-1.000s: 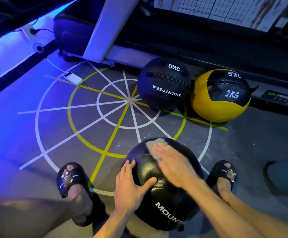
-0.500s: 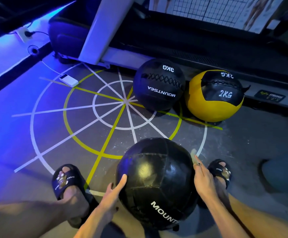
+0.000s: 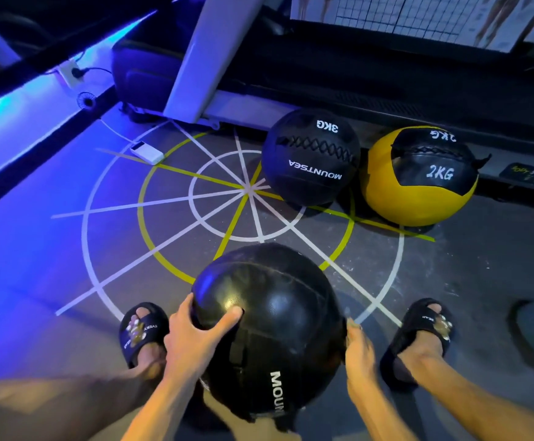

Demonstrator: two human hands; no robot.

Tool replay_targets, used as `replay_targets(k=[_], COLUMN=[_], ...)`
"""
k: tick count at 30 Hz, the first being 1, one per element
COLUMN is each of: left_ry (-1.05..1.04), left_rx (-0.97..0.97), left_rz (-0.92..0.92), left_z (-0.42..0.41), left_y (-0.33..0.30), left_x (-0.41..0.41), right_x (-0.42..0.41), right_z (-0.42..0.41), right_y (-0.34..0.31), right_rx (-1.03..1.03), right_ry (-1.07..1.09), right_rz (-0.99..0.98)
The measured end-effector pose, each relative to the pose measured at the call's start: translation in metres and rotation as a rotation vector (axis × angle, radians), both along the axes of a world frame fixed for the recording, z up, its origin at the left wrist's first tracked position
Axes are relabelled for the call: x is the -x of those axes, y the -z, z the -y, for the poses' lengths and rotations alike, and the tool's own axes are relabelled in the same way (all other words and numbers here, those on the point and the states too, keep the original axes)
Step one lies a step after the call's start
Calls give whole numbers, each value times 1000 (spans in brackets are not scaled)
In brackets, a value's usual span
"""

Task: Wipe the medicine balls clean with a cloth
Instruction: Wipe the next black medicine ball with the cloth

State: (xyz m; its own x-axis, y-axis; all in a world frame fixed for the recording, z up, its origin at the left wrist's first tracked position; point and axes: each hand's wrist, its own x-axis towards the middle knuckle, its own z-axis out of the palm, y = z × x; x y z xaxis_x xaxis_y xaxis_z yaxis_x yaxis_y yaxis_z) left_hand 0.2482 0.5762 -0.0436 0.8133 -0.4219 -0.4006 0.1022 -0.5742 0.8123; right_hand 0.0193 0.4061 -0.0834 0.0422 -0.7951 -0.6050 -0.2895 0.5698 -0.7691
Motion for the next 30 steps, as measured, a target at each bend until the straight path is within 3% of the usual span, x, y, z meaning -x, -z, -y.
replay_targets(k=[4, 6, 8, 11, 15, 20, 24, 26, 30], left_ry=[73, 123, 150, 136, 134, 135, 131, 106, 124], left_rx=[-138, -127, -47, 149, 180, 134, 110, 99, 78], left_rz=[127, 128, 126, 53, 27, 84, 133, 112, 132], left_z=[0, 4, 3, 4, 4, 6, 7, 5, 6], left_y=[-18, -21, -15, -9, -2, 0, -3, -1, -4], left_x=[7, 6, 5, 8, 7, 9, 17, 16, 22], right_x=[-13, -13, -13, -26, -65, -122, -113, -82, -32], right_z=[-9, -10, -8, -9, -12, -31, -22, -2, 18], right_y=[1, -8, -11, -26, -39, -73, -77, -64, -54], right_rx=[14, 54, 89, 152, 432, 731, 950, 882, 478], right_ry=[-32, -150, -172, -208, -278, -740, -1052, -968, -677], right_rz=[-116, -283, -381, -332, -403, -437, -431, -446, -463])
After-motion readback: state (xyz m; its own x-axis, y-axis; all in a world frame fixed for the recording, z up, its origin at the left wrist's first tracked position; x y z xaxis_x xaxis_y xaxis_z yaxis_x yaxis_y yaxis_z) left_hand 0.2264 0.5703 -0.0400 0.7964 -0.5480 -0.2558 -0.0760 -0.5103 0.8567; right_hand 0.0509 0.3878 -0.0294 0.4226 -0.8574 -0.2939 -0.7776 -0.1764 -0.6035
